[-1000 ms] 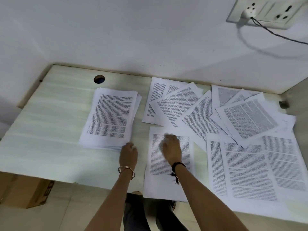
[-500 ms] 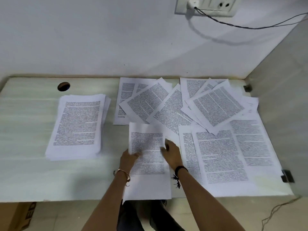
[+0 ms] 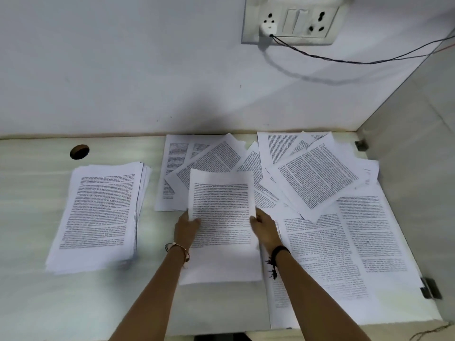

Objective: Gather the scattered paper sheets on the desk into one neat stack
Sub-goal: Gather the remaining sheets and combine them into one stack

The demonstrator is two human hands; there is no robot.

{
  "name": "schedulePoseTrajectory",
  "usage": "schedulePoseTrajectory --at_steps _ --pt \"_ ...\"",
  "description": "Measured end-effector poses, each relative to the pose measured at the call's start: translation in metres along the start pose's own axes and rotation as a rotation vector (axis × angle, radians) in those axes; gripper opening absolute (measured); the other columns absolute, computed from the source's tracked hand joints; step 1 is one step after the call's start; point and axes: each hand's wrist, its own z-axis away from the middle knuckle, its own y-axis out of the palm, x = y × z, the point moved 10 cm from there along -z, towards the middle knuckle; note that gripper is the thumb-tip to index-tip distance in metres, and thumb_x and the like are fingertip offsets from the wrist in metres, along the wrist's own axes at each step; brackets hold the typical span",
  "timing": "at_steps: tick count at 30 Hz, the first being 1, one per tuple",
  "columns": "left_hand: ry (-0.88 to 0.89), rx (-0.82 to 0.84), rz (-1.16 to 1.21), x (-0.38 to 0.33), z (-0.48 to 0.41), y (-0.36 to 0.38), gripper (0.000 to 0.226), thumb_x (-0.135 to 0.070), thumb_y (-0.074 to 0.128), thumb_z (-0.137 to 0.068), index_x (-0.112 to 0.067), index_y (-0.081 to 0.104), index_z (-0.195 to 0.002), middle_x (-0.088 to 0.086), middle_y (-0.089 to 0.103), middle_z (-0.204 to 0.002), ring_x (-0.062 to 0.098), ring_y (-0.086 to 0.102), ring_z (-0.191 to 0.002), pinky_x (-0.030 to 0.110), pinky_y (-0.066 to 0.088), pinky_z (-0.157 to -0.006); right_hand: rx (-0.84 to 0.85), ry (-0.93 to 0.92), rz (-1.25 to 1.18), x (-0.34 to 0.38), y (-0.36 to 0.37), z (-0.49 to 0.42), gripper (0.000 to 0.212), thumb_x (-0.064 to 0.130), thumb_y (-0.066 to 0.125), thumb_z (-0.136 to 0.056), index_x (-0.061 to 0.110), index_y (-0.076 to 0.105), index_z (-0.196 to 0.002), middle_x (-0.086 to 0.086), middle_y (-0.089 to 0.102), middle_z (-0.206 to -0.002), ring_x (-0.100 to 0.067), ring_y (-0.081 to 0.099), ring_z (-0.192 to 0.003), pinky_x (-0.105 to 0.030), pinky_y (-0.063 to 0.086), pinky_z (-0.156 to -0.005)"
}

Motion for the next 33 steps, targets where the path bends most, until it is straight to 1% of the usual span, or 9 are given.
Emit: schedulePoseTrajectory --at_steps 3,6,11,16,21,26,29,31,33 --pt "0.023 -0.123 -0.052 -0.019 -0.021 -0.02 0.038 -0.006 0.05 -0.092 -0.008 0.054 -0.13 0.01 0.062 -0.12 0.025 0.058 -0.104 0.024 0.041 -0.086 -0.089 -0.1 0.08 0.025 -0.01 -0.014 0.021 0.002 0.045 -0.089 0.006 0.062 -0.102 -0.004 0.059 -0.092 -0.015 0.054 -0.081 -0.023 0.041 -0.077" --pt "0.034 -0.204 -0.128 -0.036 -0.042 -0.04 0.035 -0.009 0.051 -0.092 -0.009 0.057 -0.127 0.013 0.063 -0.12 0.03 0.059 -0.107 0.025 0.041 -0.084 -0.161 -0.206 0.3 0.047 -0.014 -0.028 0.03 0.002 0.053 -0.087 0.003 0.055 -0.117 -0.013 0.051 -0.126 -0.012 0.05 -0.1 -0.014 0.038 -0.084" --pt "0.004 -0.323 -0.16 -0.056 -0.078 -0.077 0.03 -0.017 0.053 -0.091 -0.008 0.064 -0.117 0.013 0.067 -0.113 0.029 0.062 -0.099 0.026 0.043 -0.079 -0.044 -0.261 0.62 0.053 0.026 -0.056 0.072 0.021 0.069 -0.083 0.008 0.034 -0.144 -0.011 0.029 -0.152 -0.026 0.028 -0.14 -0.038 0.035 -0.111" --pt "-0.04 -0.206 -0.206 -0.057 -0.108 -0.085 0.032 -0.021 0.06 -0.089 -0.003 0.064 -0.116 0.016 0.066 -0.116 0.033 0.062 -0.107 0.033 0.048 -0.09 -0.019 -0.388 0.606 0.065 0.051 -0.052 0.066 -0.003 0.054 -0.077 0.015 0.045 -0.14 0.0 0.038 -0.15 -0.016 0.033 -0.14 -0.025 0.025 -0.116" --pt "0.036 -0.081 -0.27 -0.065 -0.122 -0.073 0.027 -0.013 0.063 -0.087 0.001 0.065 -0.11 0.017 0.067 -0.109 0.031 0.062 -0.099 0.029 0.043 -0.081 0.04 -0.47 0.49 0.079 0.057 -0.056 0.058 -0.005 0.047 -0.077 0.015 0.051 -0.132 0.0 0.049 -0.139 -0.016 0.043 -0.132 -0.035 0.037 -0.111" --pt "0.088 -0.116 -0.407 -0.061 -0.127 -0.075 0.031 -0.021 0.071 -0.078 0.001 0.065 -0.097 0.013 0.063 -0.105 0.031 0.064 -0.094 0.034 0.052 -0.08 -0.492 -0.035 0.353 0.051 -0.008 -0.053 0.056 0.011 0.066 -0.081 0.007 0.045 -0.132 -0.015 0.047 -0.133 -0.031 0.042 -0.124 -0.045 0.041 -0.102" --pt "0.094 -0.036 -0.513 -0.05 -0.123 -0.068 0.038 -0.041 0.067 -0.075 -0.009 0.07 -0.096 0.01 0.07 -0.093 0.031 0.067 -0.087 0.035 0.055 -0.076 -0.433 0.006 0.407 0.049 0.003 -0.057 0.068 0.016 0.069 -0.081 0.003 0.036 -0.139 -0.018 0.039 -0.14 -0.034 0.036 -0.129 -0.042 0.036 -0.106" --pt "0.081 -0.036 -0.591 -0.041 -0.125 -0.069 0.06 -0.063 0.057 -0.064 -0.015 0.07 -0.099 0.008 0.07 -0.098 0.031 0.064 -0.094 0.045 0.054 -0.083 -0.368 -0.02 0.344 0.053 0.015 -0.062 0.061 0.012 0.067 -0.083 0.004 0.039 -0.136 -0.018 0.041 -0.137 -0.034 0.038 -0.129 -0.039 0.04 -0.102" --pt "0.093 -0.066 -0.633 -0.04 -0.128 -0.068 0.061 -0.059 0.063 -0.067 -0.006 0.068 -0.096 0.014 0.065 -0.103 0.034 0.061 -0.097 0.046 0.052 -0.084 -0.343 -0.056 0.367 0.06 0.02 -0.067 0.049 0.01 0.063 -0.084 0.005 0.047 -0.13 -0.016 0.047 -0.131 -0.034 0.042 -0.125 -0.04 0.041 -0.097"
